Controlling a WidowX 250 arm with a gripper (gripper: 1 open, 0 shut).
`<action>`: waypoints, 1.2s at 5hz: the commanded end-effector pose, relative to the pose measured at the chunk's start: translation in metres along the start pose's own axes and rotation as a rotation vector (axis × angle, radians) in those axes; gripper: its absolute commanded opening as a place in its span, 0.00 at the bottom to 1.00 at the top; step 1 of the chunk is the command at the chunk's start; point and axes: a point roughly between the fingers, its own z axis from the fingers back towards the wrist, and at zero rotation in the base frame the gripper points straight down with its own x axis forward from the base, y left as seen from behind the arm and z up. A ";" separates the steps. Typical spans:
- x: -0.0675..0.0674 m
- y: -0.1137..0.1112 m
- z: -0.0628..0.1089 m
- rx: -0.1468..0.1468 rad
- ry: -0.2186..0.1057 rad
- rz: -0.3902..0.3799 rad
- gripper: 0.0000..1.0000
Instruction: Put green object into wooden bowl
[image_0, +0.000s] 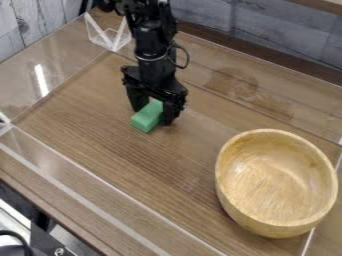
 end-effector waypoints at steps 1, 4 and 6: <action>0.015 -0.008 0.012 0.011 -0.052 0.035 1.00; 0.017 0.009 0.020 -0.001 -0.050 0.131 0.00; 0.016 0.004 0.036 -0.009 -0.045 0.195 0.00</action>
